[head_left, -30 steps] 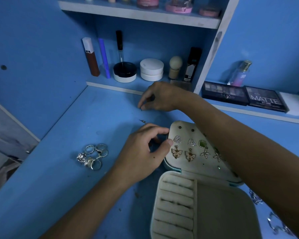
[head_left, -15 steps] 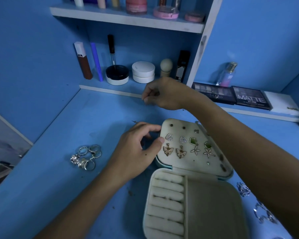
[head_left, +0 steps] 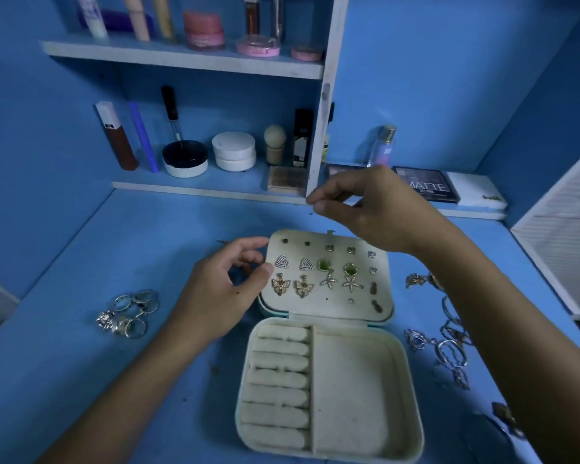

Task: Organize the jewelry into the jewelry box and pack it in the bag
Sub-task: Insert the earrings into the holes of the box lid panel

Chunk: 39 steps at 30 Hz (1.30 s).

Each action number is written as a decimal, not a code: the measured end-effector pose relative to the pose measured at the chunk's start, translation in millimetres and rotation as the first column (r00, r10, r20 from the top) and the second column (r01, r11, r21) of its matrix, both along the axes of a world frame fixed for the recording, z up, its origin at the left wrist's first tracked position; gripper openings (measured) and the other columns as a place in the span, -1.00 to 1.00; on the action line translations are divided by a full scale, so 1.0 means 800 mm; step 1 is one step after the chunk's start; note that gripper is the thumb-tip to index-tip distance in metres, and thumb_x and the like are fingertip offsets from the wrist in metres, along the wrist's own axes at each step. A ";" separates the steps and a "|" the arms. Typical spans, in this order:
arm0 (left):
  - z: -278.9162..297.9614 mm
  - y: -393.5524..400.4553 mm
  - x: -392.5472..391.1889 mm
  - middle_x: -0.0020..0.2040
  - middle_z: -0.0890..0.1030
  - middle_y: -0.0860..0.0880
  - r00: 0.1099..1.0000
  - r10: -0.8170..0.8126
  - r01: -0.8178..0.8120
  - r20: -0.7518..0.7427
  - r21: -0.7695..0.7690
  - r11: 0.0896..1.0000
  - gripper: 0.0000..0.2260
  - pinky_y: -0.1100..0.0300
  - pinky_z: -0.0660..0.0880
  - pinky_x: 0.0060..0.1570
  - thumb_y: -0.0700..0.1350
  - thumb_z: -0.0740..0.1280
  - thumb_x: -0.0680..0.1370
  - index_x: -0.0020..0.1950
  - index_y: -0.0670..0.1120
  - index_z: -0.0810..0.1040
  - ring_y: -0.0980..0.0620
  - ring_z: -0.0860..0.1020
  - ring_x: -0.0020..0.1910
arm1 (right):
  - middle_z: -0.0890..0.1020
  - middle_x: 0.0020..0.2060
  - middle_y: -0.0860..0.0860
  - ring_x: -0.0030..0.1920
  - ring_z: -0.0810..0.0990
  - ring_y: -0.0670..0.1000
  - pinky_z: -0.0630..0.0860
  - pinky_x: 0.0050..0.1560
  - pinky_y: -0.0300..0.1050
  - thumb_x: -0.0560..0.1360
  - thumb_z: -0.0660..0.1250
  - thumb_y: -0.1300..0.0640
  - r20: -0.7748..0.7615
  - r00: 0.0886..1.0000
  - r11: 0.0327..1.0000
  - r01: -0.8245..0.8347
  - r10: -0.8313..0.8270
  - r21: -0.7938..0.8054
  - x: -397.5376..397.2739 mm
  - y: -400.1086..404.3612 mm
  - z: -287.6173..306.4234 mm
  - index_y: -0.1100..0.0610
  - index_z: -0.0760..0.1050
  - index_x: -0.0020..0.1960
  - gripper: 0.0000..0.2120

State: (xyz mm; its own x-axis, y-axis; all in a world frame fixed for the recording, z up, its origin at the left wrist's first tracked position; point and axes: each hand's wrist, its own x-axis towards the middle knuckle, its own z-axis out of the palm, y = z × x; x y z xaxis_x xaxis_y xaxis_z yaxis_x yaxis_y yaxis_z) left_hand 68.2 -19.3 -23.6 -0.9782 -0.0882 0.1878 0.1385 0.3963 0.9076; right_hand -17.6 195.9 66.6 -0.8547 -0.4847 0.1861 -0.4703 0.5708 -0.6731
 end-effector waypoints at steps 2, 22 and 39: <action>-0.001 -0.001 -0.001 -0.12 0.64 0.18 1.000 -0.002 0.002 0.005 0.005 1.000 -0.67 0.46 0.39 -0.04 0.04 0.38 0.41 0.17 0.12 0.61 0.16 0.58 -0.06 | 0.68 -0.16 -0.13 -0.20 0.61 -0.25 0.44 -0.19 -0.46 0.55 0.42 0.08 0.025 0.998 0.998 0.053 -0.053 -0.015 0.018 0.014 -0.002 -0.10 0.65 -0.06 -0.91; -0.004 -0.003 -0.001 -0.11 0.64 0.18 1.000 -0.018 0.018 0.002 0.000 1.000 -0.73 0.38 0.45 -0.02 -0.16 0.43 0.53 0.19 0.11 0.60 0.14 0.58 -0.06 | 0.56 -0.36 -0.10 -0.39 0.47 -0.17 0.33 -0.31 -0.45 0.50 0.46 0.21 -0.001 0.993 0.982 0.119 -0.121 -0.143 0.110 0.042 -0.067 0.03 0.69 -0.07 -0.90; -0.004 -0.004 0.000 -0.11 0.64 0.17 1.000 -0.030 0.030 -0.003 0.008 1.000 -0.72 0.26 0.45 0.02 -0.15 0.43 0.54 0.16 0.18 0.59 0.11 0.58 -0.04 | 0.67 -0.21 -0.07 -0.23 0.57 -0.02 0.49 -0.20 -0.25 0.46 0.51 0.24 -0.114 0.987 0.982 0.089 -0.109 -0.169 0.110 0.032 -0.086 0.05 0.72 -0.06 -0.88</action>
State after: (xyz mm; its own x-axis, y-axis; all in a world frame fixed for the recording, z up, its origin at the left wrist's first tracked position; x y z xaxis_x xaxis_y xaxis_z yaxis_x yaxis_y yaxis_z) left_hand 68.1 -22.1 -26.7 -0.9799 -0.0599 0.1904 0.1534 0.3843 0.9104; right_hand 70.4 221.7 -1.8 -0.8629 -0.3533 0.3615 -0.5013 0.5064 -0.7017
